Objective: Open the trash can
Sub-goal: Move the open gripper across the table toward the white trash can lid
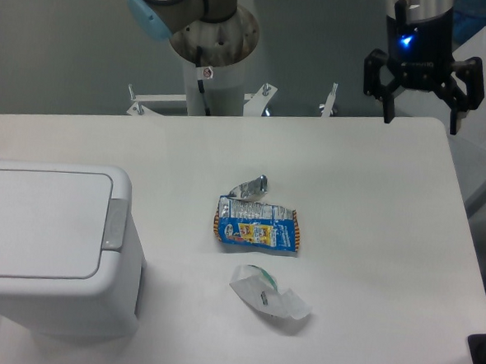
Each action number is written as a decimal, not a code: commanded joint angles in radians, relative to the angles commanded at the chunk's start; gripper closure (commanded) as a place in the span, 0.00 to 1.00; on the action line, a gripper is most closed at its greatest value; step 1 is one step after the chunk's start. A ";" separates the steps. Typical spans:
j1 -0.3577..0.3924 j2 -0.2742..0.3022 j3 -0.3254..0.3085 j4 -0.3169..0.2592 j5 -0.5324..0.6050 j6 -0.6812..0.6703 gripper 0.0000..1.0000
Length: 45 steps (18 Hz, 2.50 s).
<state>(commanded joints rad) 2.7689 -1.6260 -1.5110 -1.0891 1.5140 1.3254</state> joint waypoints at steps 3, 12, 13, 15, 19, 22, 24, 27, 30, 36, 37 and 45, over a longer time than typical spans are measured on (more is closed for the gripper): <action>-0.009 0.000 0.000 0.000 0.000 -0.008 0.00; -0.130 -0.029 0.011 0.017 -0.003 -0.360 0.00; -0.144 -0.034 0.012 0.017 -0.003 -0.385 0.00; -0.166 -0.037 0.023 0.017 -0.006 -0.423 0.00; -0.233 -0.078 0.080 0.017 -0.009 -0.547 0.00; -0.284 -0.119 0.139 0.017 -0.009 -0.687 0.00; -0.320 -0.143 0.167 0.017 -0.008 -0.728 0.00; -0.348 -0.155 0.173 0.053 -0.011 -0.837 0.00; -0.397 -0.172 0.164 0.123 -0.009 -1.004 0.00; -0.486 -0.202 0.156 0.155 -0.014 -1.297 0.00; -0.500 -0.204 0.153 0.155 -0.024 -1.342 0.00; -0.545 -0.190 0.088 0.153 -0.057 -1.436 0.00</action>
<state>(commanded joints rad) 2.2243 -1.8162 -1.4235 -0.9357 1.4573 -0.1104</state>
